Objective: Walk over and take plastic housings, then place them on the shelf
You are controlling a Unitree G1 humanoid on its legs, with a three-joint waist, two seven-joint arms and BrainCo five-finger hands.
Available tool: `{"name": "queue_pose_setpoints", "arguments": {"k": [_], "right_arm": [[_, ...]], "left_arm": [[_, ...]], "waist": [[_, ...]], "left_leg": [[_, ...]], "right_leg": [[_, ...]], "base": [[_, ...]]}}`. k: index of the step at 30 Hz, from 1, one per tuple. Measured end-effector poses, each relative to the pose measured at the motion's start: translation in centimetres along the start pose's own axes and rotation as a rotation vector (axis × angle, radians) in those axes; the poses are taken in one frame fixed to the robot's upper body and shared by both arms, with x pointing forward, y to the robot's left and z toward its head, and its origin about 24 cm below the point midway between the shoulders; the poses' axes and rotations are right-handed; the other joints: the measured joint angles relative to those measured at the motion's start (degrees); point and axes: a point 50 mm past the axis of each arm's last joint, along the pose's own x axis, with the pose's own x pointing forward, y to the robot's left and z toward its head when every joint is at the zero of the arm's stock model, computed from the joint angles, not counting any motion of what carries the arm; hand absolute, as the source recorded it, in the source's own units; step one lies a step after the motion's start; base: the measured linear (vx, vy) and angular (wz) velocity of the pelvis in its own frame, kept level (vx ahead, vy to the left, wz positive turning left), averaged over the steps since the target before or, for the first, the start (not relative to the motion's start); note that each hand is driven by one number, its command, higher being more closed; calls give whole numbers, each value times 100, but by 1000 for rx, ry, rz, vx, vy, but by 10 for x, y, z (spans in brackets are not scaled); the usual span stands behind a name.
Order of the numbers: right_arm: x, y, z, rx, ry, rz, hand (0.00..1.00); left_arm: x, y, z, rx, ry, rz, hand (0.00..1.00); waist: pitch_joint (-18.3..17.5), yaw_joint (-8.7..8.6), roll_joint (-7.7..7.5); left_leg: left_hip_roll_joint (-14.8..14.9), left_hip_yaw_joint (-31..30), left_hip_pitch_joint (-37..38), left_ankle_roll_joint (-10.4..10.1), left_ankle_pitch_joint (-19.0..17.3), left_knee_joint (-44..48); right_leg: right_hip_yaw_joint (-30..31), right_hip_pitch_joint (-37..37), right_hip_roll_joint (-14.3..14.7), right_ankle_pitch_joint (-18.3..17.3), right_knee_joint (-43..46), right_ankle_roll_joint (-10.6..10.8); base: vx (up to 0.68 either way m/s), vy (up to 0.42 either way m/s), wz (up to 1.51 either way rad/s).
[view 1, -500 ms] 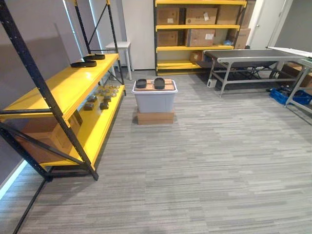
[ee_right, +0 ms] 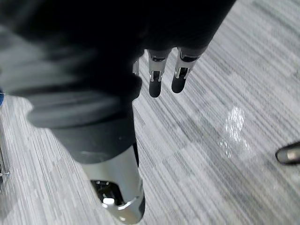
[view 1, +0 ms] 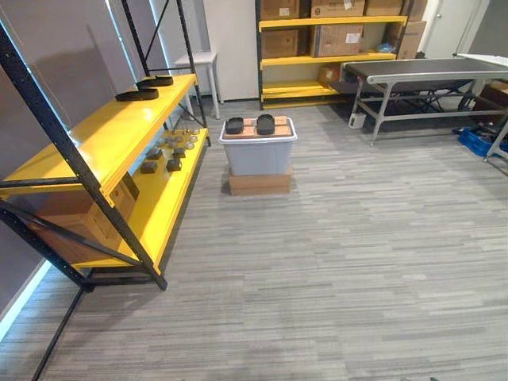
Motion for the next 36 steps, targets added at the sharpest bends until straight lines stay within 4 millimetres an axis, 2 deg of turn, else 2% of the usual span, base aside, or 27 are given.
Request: {"name": "queue_pose_setpoints", "arguments": {"k": [4, 7, 15, 17, 19, 21, 22, 23, 24, 25, 26, 27, 29, 30, 31, 32, 33, 34, 35, 36], "right_arm": [[-3, 23, -29, 56, 68, 37, 0], [-5, 30, -42, 91, 100, 45, 0], [-8, 23, -50, 145, 116, 12, 0], [-8, 23, -50, 143, 116, 8, 0], [-8, 23, -48, 140, 111, 7, 0], [-7, 23, -44, 137, 100, 8, 0], [-6, 23, -42, 136, 93, 10, 0], [-6, 24, -40, 127, 85, 14, 0], [-5, 28, -39, 115, 85, 22, 0], [-5, 32, -40, 98, 91, 33, 0], [-6, 37, -43, 88, 100, 45, 0], [-6, 38, -46, 86, 108, 48, 0], [-9, 43, -57, 70, 136, 63, 0], [-12, 45, -66, 74, 159, 65, 0], [-16, 41, -76, 91, 185, 51, 0], [-19, 38, -83, 108, 201, 36, 0], [-25, 29, -95, 142, 230, -1, 0], [-30, 17, -105, 172, 250, -42, 0], [-31, 16, -107, 187, 252, -48, 0], [-31, 23, -107, 213, 242, -39, 0]], "left_arm": [[-3, -17, -23, -16, 65, -31, 0], [-4, -19, -27, -15, 75, -31, 0], [-5, -17, -28, -13, 75, -8, 0], [-4, -18, -26, -14, 70, -7, 0], [-3, -20, -22, -16, 54, -6, 0], [-3, -21, -19, -26, 44, -7, 0], [-2, -22, -17, -18, 35, -14, 0], [-3, -24, -16, 2, 32, -25, 0], [-3, -24, -19, 10, 39, -25, 0], [-4, -22, -22, 25, 50, -24, 0], [-5, -20, -24, 42, 58, -23, 0], [-4, -19, -22, 52, 57, -24, 0], [-2, -19, -14, 74, 37, -26, 0], [2, -23, -1, 93, 7, -35, 0], [5, -29, 11, 106, -24, -47, 0], [6, -32, 15, 116, -37, -54, 0], [7, -38, 21, 117, -57, -65, 0], [7, -43, 18, 81, -52, -68, 0], [7, -42, 17, 61, -50, -62, 0], [6, -40, 16, 22, -54, -49, 0]], "waist": [[0, -5, 3], [1, -4, 6], [3, -6, 11], [7, -5, 2], [61, 9, -15], [142, 17, 28], [235, 22, 16], [337, 52, 65], [386, 128, 67], [433, 140, 13], [462, 96, 7], [475, 46, -3], [512, -157, -17], [607, -300, -71], [686, -457, -99], [690, -508, -111], [714, -558, -146], [624, -574, 28], [574, -538, 81], [584, -467, 30]], "left_leg": [[7, 52, 24, -33, -22, 7], [11, 125, 25, -34, -23, 14], [10, 147, -60, -17, -27, 34], [10, 132, -233, 49, -68, 183], [17, 98, -545, 207, -260, 624], [-6, 80, -661, 301, -469, 927], [-18, 67, -633, 318, -597, 1023], [-39, 173, -484, 377, -668, 998], [-52, 349, -354, 371, -654, 861], [-113, 432, -199, 403, -655, 729], [-148, 460, -20, 486, -681, 560], [-143, 446, 26, 511, -697, 504], [-109, 308, 149, 541, -726, 332], [-99, 99, 281, 540, -742, 198], [-115, -180, 420, 529, -780, 60], [-135, -310, 494, 491, -831, 2], [-103, -548, 643, 536, -986, -21], [114, -676, 783, 467, -1141, 60], [203, -663, 766, 376, -1170, 231], [293, -640, 612, 247, -1233, 980]], "right_leg": [[11, 3, 3, -1, 3, 0], [23, 1, 2, -2, 27, -1], [23, -134, 0, -2, 59, -42], [31, -249, -1, 12, 74, -65], [43, -389, -8, 8, 161, -72], [41, -435, -46, -131, 383, -26], [34, -589, -111, -381, 778, 112], [-17, -1036, -278, -751, 1988, 331], [-244, -1495, -450, -871, 2930, 108], [-610, -1832, -626, -950, 3564, 45], [-770, -2093, -664, -975, 3749, 81], [-803, -2193, -599, -975, 3634, 84], [-792, -2460, -276, -879, 2825, 25], [-791, -2565, -115, -579, 2055, -32], [-771, -2665, -94, -93, 1460, -14], [-722, -2716, -113, 67, 1265, -14], [-581, -2760, -103, 519, 1475, -223], [-645, -2817, 47, 348, 1885, -581], [-657, -2810, 138, 195, 2004, -705], [-631, -2662, 252, -12, 2120, -836]], "base": [[-14, -13, -6], [-26, -11, -7], [-55, -16, -3], [-56, -25, 1], [-32, 5, 2], [4, 34, 0], [-7, 126, -13], [-14, 141, -38], [-17, 174, -56], [56, 156, -59], [90, 140, -32], [175, 73, -5], [230, 10, 32], [353, -40, 86], [393, -69, 103], [450, -136, 111], [535, -204, 88], [579, -221, 65], [784, -285, 7], [802, -265, -20]]}}
